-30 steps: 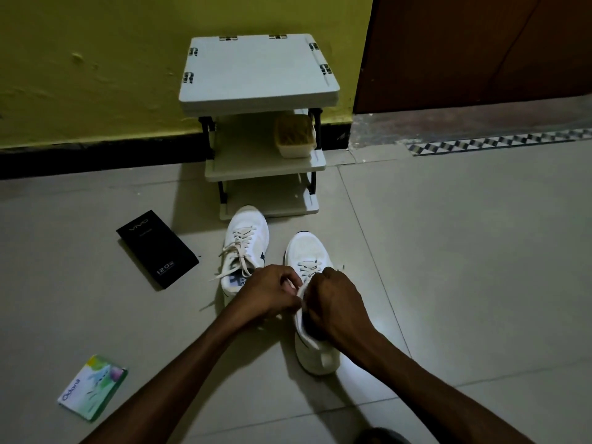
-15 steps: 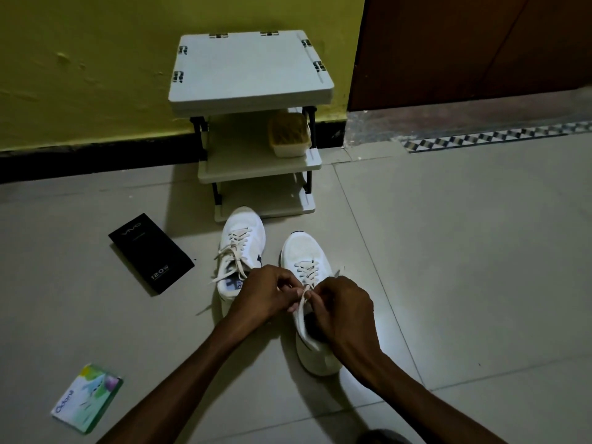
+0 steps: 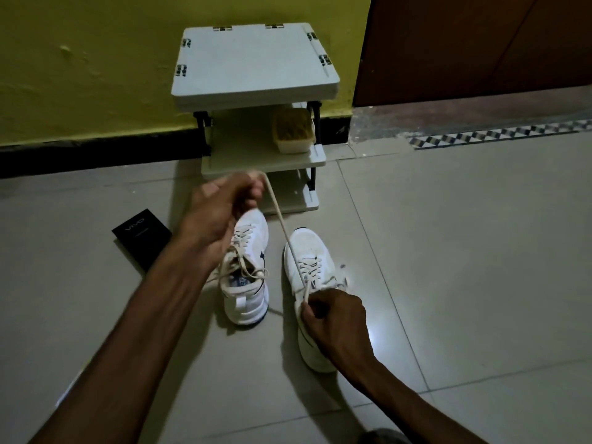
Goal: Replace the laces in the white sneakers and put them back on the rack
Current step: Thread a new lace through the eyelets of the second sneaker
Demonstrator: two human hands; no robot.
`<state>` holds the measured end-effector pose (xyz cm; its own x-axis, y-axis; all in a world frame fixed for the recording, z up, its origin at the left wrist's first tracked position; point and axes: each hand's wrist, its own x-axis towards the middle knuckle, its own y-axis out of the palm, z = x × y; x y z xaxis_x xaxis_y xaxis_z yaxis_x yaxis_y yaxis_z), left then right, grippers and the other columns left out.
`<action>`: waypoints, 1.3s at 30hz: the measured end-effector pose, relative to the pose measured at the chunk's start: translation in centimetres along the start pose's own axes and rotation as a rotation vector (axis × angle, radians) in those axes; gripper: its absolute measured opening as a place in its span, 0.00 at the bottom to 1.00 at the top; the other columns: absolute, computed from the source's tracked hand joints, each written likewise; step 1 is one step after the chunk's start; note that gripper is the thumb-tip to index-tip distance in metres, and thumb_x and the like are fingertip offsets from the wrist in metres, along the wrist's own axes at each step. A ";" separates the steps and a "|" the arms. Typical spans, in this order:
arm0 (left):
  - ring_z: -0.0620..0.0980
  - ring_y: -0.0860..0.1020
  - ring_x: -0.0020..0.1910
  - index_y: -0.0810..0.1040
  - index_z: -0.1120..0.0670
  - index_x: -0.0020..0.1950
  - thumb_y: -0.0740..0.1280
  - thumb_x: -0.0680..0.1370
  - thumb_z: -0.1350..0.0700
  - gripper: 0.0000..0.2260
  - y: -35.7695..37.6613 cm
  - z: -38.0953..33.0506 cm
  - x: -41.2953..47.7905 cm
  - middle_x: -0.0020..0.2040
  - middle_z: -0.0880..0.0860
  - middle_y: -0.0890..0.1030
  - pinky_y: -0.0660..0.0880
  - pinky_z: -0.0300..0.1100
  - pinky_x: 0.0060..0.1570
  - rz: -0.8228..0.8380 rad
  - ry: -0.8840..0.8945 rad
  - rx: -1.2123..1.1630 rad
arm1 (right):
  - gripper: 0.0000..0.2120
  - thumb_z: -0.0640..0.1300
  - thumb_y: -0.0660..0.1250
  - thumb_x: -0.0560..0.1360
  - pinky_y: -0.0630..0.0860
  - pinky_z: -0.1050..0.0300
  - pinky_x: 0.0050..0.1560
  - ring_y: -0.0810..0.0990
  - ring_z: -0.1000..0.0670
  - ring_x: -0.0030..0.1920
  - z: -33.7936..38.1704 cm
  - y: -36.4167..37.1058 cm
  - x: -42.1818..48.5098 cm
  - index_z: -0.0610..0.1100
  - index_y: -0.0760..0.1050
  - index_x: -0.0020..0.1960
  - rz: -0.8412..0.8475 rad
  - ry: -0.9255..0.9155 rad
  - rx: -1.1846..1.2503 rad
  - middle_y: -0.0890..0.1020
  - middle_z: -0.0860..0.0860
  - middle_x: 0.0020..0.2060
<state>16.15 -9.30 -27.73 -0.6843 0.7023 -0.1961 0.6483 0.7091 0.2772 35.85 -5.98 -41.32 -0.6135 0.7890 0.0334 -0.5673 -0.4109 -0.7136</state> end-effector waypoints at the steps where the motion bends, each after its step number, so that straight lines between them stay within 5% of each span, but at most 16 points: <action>1: 0.42 0.79 0.36 0.81 0.58 0.45 0.67 0.77 0.61 0.03 0.2 -1.3 0.0 0.37 0.51 0.82 0.78 0.33 0.40 0.043 -0.020 -0.195 | 0.16 0.49 0.67 0.74 0.64 0.67 0.31 0.73 0.51 0.29 -0.2 0.1 0.0 0.43 0.72 0.31 0.001 0.002 0.011 0.74 0.49 0.25; 4: 0.48 0.82 0.49 0.77 0.56 0.47 0.66 0.77 0.58 0.02 1.1 -2.1 -0.6 0.45 0.53 0.82 0.80 0.48 0.52 0.233 -0.127 -0.558 | 0.18 0.49 0.67 0.74 0.64 0.67 0.31 0.70 0.52 0.28 -0.2 0.1 -0.1 0.45 0.68 0.29 0.001 0.000 0.035 0.70 0.51 0.24; 6: 0.44 0.80 0.39 0.74 0.56 0.51 0.61 0.80 0.60 0.03 1.6 -1.0 -1.0 0.43 0.51 0.80 0.79 0.37 0.37 0.374 -0.204 -0.557 | 0.17 0.50 0.67 0.74 0.65 0.68 0.32 0.71 0.54 0.28 -0.3 0.0 -0.1 0.48 0.68 0.30 0.001 -0.022 0.034 0.70 0.53 0.24; 7: 0.41 0.75 0.30 0.73 0.56 0.51 0.59 0.81 0.61 0.04 1.8 -0.3 -1.2 0.39 0.49 0.77 0.71 0.32 0.27 0.411 -0.206 -0.398 | 0.16 0.50 0.67 0.74 0.66 0.69 0.32 0.72 0.55 0.28 -0.3 0.0 0.0 0.50 0.68 0.30 0.003 -0.029 0.034 0.71 0.55 0.24; 9: 0.42 0.67 0.26 0.74 0.54 0.49 0.57 0.82 0.61 0.08 1.8 1.9 -1.4 0.33 0.48 0.74 0.61 0.33 0.25 0.419 -0.113 0.254 | 0.15 0.50 0.67 0.74 0.67 0.68 0.32 0.73 0.55 0.29 -0.5 0.1 0.0 0.50 0.69 0.30 0.004 -0.030 0.038 0.72 0.54 0.25; 12: 0.52 0.79 0.43 0.76 0.49 0.50 0.56 0.83 0.52 0.10 1.6 6.2 -2.0 0.44 0.52 0.81 0.71 0.43 0.42 0.344 0.091 1.358 | 0.15 0.51 0.67 0.73 0.69 0.63 0.32 0.73 0.53 0.29 -0.7 0.3 0.0 0.48 0.71 0.31 -0.021 -0.041 0.023 0.75 0.53 0.26; 14: 0.57 0.78 0.55 0.75 0.51 0.50 0.55 0.83 0.43 0.15 1.5 8.4 -2.6 0.54 0.56 0.80 0.69 0.46 0.48 0.364 0.031 1.651 | 0.12 0.50 0.68 0.74 0.65 0.71 0.32 0.72 0.57 0.29 -0.7 0.5 0.0 0.49 0.74 0.33 -0.040 -0.051 0.035 0.77 0.54 0.28; 19: 0.54 0.78 0.45 0.70 0.50 0.33 0.58 0.82 0.45 0.19 0.4 10.5 -1.9 0.38 0.52 0.78 0.70 0.46 0.44 0.515 -0.027 1.394 | 0.13 0.51 0.68 0.74 0.64 0.72 0.32 0.70 0.57 0.28 -0.8 0.6 0.1 0.52 0.71 0.32 -0.049 -0.051 0.044 0.73 0.56 0.27; 24: 0.39 0.63 0.25 0.70 0.55 0.38 0.57 0.84 0.52 0.16 1.3 4.4 -2.1 0.26 0.43 0.68 0.61 0.31 0.27 0.498 -0.034 0.648 | 0.12 0.51 0.66 0.73 0.66 0.71 0.33 0.74 0.57 0.30 -0.9 0.6 0.3 0.49 0.74 0.32 -0.011 -0.034 0.063 0.76 0.55 0.29; 26: 0.38 0.61 0.23 0.69 0.57 0.38 0.56 0.84 0.52 0.17 1.8 3.0 -2.1 0.24 0.42 0.67 0.60 0.28 0.25 0.491 -0.013 0.620 | 0.13 0.51 0.67 0.74 0.65 0.72 0.32 0.73 0.59 0.30 -0.9 0.6 0.3 0.48 0.74 0.32 -0.008 -0.022 0.037 0.77 0.57 0.30; 29: 0.38 0.65 0.24 0.75 0.54 0.39 0.57 0.84 0.52 0.16 1.9 3.6 -1.9 0.25 0.42 0.69 0.63 0.36 0.28 0.414 0.004 0.775 | 0.14 0.51 0.68 0.74 0.65 0.74 0.32 0.70 0.63 0.28 -0.5 0.3 0.3 0.49 0.72 0.32 0.002 -0.020 0.027 0.76 0.57 0.29; 33: 0.48 0.73 0.38 0.72 0.51 0.49 0.57 0.83 0.54 0.06 1.1 5.2 -1.3 0.38 0.48 0.77 0.67 0.42 0.41 0.199 0.114 1.147 | 0.07 0.49 0.71 0.75 0.71 0.74 0.39 0.79 0.64 0.35 -0.7 -0.7 0.1 0.50 0.82 0.38 0.015 0.005 0.172 0.84 0.59 0.37; 37: 0.43 0.77 0.27 0.71 0.57 0.38 0.56 0.79 0.67 0.12 0.8 6.0 -2.0 0.32 0.51 0.79 0.70 0.34 0.30 0.176 0.028 0.953 | 0.11 0.40 0.73 0.73 0.75 0.68 0.43 0.80 0.60 0.45 -3.2 -2.4 0.9 0.52 0.81 0.52 -0.155 0.064 0.272 0.83 0.59 0.45; 39: 0.39 0.78 0.25 0.76 0.58 0.37 0.58 0.80 0.65 0.13 0.7 6.4 -2.3 0.32 0.51 0.82 0.70 0.31 0.27 0.214 0.014 0.909 | 0.20 0.43 0.72 0.73 0.74 0.65 0.50 0.75 0.61 0.49 -4.7 -2.8 1.7 0.56 0.73 0.62 -0.028 0.084 0.150 0.78 0.62 0.52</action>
<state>20.31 -10.05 -33.15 -0.5202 0.8270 -0.2132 0.7693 0.3452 -0.5376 38.99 -1.36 -42.56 -0.5518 0.8339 -0.0111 -0.6630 -0.4467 -0.6007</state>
